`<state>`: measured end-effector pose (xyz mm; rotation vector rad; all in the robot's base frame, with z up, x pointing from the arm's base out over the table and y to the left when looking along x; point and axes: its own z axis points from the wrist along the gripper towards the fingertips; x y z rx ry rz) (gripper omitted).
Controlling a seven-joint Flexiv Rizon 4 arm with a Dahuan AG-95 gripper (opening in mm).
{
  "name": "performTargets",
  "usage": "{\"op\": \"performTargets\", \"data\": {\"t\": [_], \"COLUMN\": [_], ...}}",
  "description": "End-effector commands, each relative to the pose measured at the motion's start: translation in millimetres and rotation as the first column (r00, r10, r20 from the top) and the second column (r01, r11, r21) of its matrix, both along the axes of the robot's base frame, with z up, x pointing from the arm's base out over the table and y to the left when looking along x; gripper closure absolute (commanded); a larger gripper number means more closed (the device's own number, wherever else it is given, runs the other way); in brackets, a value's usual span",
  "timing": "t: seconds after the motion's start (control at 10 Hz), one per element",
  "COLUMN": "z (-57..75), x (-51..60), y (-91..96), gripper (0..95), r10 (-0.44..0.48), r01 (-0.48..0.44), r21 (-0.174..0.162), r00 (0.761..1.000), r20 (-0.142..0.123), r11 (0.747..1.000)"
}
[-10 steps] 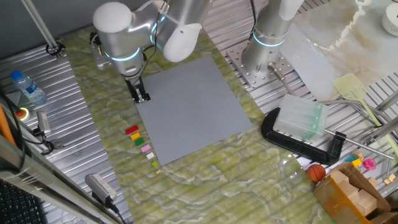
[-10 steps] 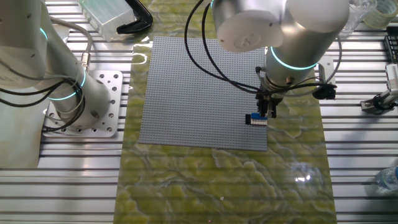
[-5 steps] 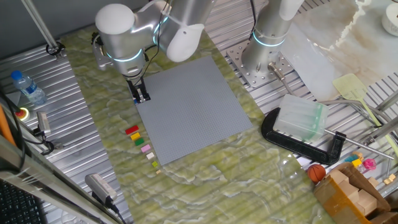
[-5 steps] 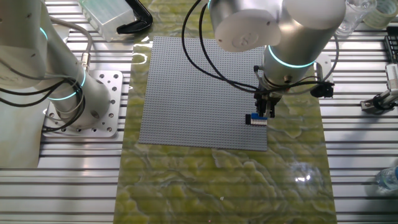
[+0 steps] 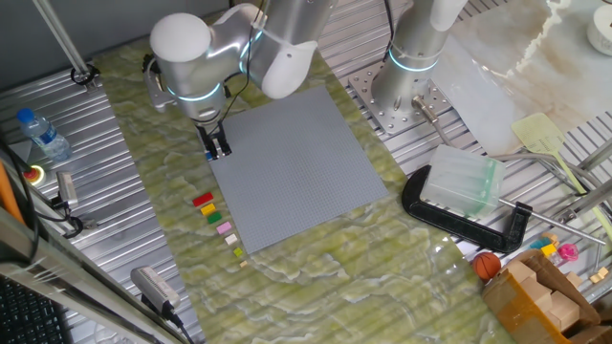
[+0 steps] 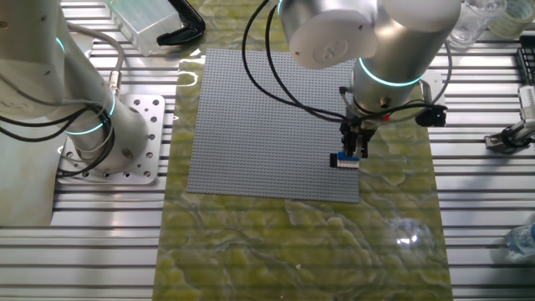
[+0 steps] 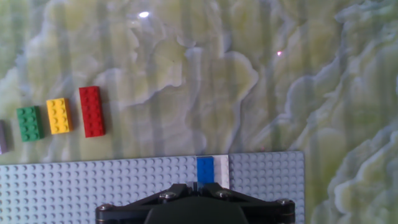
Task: Build with small Lego blocks
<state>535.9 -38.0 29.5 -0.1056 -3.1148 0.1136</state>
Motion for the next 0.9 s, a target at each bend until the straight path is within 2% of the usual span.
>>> {"op": "performTargets", "data": {"t": [0.1,0.5,0.9], "z": [1.5,-3.3,-8.5], "x": [0.1,2.3,4.5], "y": [-4.7,-11.1,-12.6], "gripper": [95.0,95.0,95.0], "r10": [0.022,0.033,0.039], "r01": [-0.022,-0.033,-0.039], "r21": [-0.010,-0.003,0.001], "r00": [1.000,0.999,0.999], "r20": [-0.004,0.004,0.001], "r11": [1.000,0.999,0.999]}}
